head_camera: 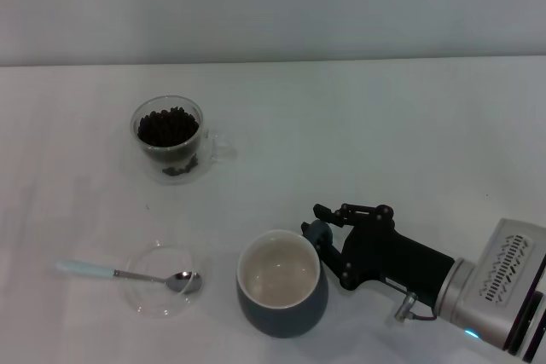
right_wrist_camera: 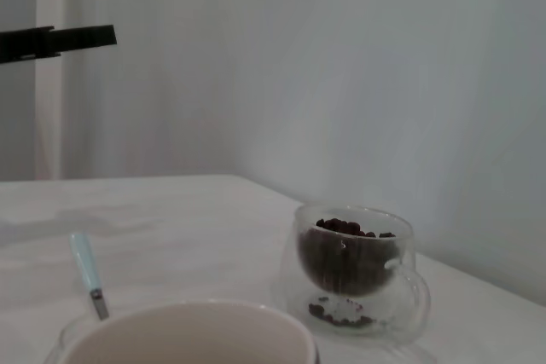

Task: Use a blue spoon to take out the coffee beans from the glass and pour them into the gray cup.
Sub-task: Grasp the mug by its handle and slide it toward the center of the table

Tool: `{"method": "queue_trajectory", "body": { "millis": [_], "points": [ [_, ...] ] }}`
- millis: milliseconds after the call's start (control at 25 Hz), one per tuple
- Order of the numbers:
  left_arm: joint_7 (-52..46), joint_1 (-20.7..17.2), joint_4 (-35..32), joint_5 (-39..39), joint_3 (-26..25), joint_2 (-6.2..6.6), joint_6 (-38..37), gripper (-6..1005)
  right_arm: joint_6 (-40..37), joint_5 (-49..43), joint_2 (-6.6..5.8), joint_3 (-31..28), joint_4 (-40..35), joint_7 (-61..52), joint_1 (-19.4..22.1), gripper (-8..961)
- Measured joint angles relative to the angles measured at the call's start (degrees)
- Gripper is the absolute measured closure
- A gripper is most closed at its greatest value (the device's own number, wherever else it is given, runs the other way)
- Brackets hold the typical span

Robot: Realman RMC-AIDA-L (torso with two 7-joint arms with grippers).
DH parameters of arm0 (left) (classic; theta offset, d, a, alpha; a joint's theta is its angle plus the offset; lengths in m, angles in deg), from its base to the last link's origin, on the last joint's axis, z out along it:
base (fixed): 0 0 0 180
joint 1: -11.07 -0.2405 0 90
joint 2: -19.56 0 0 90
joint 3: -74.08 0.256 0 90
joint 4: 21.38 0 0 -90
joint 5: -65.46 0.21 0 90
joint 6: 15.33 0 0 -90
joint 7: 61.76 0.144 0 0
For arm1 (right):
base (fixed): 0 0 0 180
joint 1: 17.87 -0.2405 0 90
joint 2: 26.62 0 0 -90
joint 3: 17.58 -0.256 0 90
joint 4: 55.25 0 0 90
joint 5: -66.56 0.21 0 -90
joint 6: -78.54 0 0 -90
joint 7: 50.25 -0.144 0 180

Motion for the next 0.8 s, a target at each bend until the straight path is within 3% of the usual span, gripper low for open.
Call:
{"method": "queue_trajectory", "body": {
  "millis": [800],
  "points": [
    [0.37, -0.05, -1.65, -2.26, -0.18, 0.15, -0.04, 285, -0.15, 0.64, -0.35, -1.7, 3.71, 1.18, -0.16, 628]
  ]
}}
